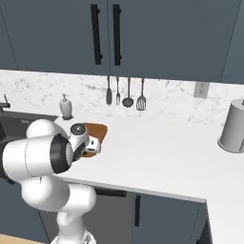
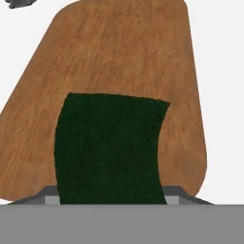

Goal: Pick up the sponge from the counter and clean the cutting board by briefly scrubbing or pressing down on the cutting board. Once finished, release the sponge.

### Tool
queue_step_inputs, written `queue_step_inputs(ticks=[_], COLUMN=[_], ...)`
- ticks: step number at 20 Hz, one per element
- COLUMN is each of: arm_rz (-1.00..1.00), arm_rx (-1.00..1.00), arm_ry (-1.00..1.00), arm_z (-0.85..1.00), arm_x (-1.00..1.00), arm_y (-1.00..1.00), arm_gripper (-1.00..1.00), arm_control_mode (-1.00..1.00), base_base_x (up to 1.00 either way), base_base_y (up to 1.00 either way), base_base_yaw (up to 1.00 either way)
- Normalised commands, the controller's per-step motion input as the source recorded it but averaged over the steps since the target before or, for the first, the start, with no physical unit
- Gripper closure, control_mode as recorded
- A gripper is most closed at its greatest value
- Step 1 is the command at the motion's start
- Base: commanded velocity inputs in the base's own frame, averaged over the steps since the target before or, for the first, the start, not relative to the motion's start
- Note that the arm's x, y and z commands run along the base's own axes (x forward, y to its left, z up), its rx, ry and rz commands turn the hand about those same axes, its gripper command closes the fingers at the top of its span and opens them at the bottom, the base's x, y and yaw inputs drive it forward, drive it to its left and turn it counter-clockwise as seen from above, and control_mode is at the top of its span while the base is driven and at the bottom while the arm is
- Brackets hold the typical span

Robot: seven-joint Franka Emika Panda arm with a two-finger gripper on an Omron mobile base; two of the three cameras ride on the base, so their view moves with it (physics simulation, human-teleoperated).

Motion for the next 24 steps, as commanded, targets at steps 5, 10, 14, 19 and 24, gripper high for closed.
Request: queue_step_inputs(ticks=[5,10,14,19,24], arm_rz=[-0.02,-0.01,-0.02,-0.02,-0.01], arm_rx=[0.00,0.00,0.00,0.00,0.00], arm_ry=[0.00,0.00,-0.12,-0.14,-0.22], arm_z=[-0.05,-0.01,-0.19,-0.41,-0.62], arm_x=[0.18,0.20,0.33,0.42,0.32], arm_y=[0.00,0.00,0.03,0.05,0.03], arm_gripper=[1.00,1.00,1.00,1.00,1.00], arm_control_mode=[-1.00,-1.00,-1.00,-1.00,-1.00], base_base_x=[0.00,0.00,0.00,0.00,0.00], base_base_y=[0.00,0.00,0.00,0.00,0.00], base_base_yaw=[0.00,0.00,0.00,0.00,0.00])
